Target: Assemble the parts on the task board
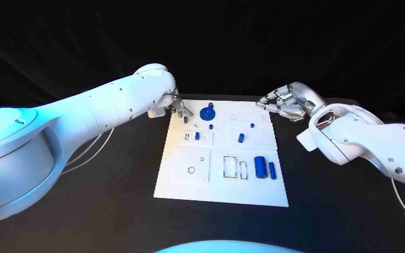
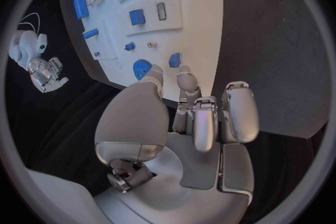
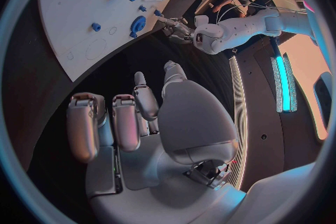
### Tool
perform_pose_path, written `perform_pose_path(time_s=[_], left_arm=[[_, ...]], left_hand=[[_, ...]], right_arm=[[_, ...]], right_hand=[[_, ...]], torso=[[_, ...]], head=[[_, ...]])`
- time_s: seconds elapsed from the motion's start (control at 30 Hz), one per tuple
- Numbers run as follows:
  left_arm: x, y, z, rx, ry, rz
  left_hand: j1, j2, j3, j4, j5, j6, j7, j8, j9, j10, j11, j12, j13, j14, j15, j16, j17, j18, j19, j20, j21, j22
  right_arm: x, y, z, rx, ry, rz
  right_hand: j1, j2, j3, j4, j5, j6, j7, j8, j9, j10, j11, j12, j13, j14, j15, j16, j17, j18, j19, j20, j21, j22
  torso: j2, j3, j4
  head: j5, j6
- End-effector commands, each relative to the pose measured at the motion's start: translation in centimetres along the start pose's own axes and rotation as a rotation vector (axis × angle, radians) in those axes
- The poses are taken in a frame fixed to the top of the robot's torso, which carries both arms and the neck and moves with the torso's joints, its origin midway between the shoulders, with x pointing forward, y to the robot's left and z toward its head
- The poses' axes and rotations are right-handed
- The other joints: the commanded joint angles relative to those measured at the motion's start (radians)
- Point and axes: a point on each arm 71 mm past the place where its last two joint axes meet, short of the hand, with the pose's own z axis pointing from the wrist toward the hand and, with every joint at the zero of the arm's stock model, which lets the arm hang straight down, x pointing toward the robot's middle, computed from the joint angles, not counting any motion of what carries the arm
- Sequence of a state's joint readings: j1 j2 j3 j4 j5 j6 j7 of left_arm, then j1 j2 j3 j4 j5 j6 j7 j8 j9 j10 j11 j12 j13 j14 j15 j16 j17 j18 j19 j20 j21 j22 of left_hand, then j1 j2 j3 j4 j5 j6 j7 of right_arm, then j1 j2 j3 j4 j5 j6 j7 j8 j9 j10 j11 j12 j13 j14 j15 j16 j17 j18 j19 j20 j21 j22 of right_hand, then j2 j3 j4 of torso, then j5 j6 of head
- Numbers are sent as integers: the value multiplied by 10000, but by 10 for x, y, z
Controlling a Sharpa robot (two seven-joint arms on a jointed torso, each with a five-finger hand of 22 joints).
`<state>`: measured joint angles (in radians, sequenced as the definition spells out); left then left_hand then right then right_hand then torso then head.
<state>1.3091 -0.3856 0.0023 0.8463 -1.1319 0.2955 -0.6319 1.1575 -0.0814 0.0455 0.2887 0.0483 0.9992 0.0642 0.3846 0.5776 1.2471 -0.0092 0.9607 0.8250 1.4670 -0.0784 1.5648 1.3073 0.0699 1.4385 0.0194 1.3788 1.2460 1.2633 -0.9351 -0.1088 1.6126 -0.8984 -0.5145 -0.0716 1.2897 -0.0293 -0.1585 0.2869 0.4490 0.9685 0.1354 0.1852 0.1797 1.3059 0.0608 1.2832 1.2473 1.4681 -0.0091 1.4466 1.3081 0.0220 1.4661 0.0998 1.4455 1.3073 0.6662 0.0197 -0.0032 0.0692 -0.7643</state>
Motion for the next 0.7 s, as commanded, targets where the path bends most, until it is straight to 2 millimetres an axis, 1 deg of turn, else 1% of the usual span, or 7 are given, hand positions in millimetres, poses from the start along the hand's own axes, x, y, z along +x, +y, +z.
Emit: perform_pose_path(time_s=[0.03, 0.13, 0.23, 0.33, 0.47, 0.7], left_arm=[[1, -4, 0, 105, 102, 126], [2, -4, 0, 77, 102, 140], [2, -4, 0, 45, 111, 161], [2, -4, 0, 22, 127, 179], [2, -3, 0, 5, 141, 194], [2, -4, 1, 2, 174, 222]], left_hand=[[95, 11, 58, -12, 35, 73, -28, 1, -15, 51, -21, 41, 7, 1038, 58, 60, 2635, -20, 66, 21, 57, 9], [134, 22, 69, -21, 35, 77, -30, 3, -18, 53, -24, 45, 7, 1038, 55, 60, 2635, -21, 68, 19, 61, 15], [166, 31, 78, -27, 35, 80, -31, 5, -20, 55, -25, 49, 9, 1038, 53, 60, 2635, -20, 67, 18, 60, 13], [195, 42, 88, -32, 34, 87, -34, 9, -21, 53, -28, 46, 2, 1038, 52, 60, 2635, -20, 67, 16, 60, 14], [251, 65, 105, -41, 35, 100, -39, 16, -23, 53, -32, 48, -2, 1038, 49, 60, 2635, -22, 69, 13, 66, 23], [363, 120, 142, -57, 35, 111, -43, 25, -29, 49, -37, 44, -18, 1038, 43, 60, 2635, -24, 73, 8, 74, 39]], right_arm=[[1, 1, 0, -118, 95, -84], [1, 1, 0, -119, 97, -83], [1, 1, 0, -118, 96, -83], [1, 1, 0, -117, 95, -82], [1, 1, 0, -121, 90, -81], [1, 1, 0, -125, 92, -81]], right_hand=[[-98, 10, -49, -18, 24, -60, 21, 32, 13, -43, -43, -42, -11, 516, -73, -35, 434, 149, 160, -74, -54, 1689], [-98, 10, -49, -18, 24, -60, 21, 32, 13, -43, -43, -42, -11, 516, -73, -35, 434, 149, 160, -74, -54, 1689], [-97, 13, -51, -19, 30, -60, 21, 33, 15, -41, -44, -39, -8, 516, -73, -37, 433, 149, 161, -74, -54, 1689], [-95, 24, -59, -23, 50, -60, 20, 36, 19, -33, -45, -31, 1, 516, -73, -41, 428, 149, 161, -75, -56, 1689], [-95, 24, -59, -23, 50, -60, 20, 36, 19, -33, -45, -31, 1, 516, -73, -41, 428, 149, 161, -75, -56, 1689], [-95, 24, -59, -23, 50, -60, 20, 36, 19, -33, -45, -31, 1, 516, -73, -41, 428, 149, 161, -75, -56, 1689]], torso=[[9, 1, -19], [11, -1, -19], [10, 1, -4], [4, 10, 0], [5, 6, 2], [3, 4, -16]], head=[[15, 2], [3, 2], [-16, -4], [-16, -19], [-20, -24], [-27, -30]])
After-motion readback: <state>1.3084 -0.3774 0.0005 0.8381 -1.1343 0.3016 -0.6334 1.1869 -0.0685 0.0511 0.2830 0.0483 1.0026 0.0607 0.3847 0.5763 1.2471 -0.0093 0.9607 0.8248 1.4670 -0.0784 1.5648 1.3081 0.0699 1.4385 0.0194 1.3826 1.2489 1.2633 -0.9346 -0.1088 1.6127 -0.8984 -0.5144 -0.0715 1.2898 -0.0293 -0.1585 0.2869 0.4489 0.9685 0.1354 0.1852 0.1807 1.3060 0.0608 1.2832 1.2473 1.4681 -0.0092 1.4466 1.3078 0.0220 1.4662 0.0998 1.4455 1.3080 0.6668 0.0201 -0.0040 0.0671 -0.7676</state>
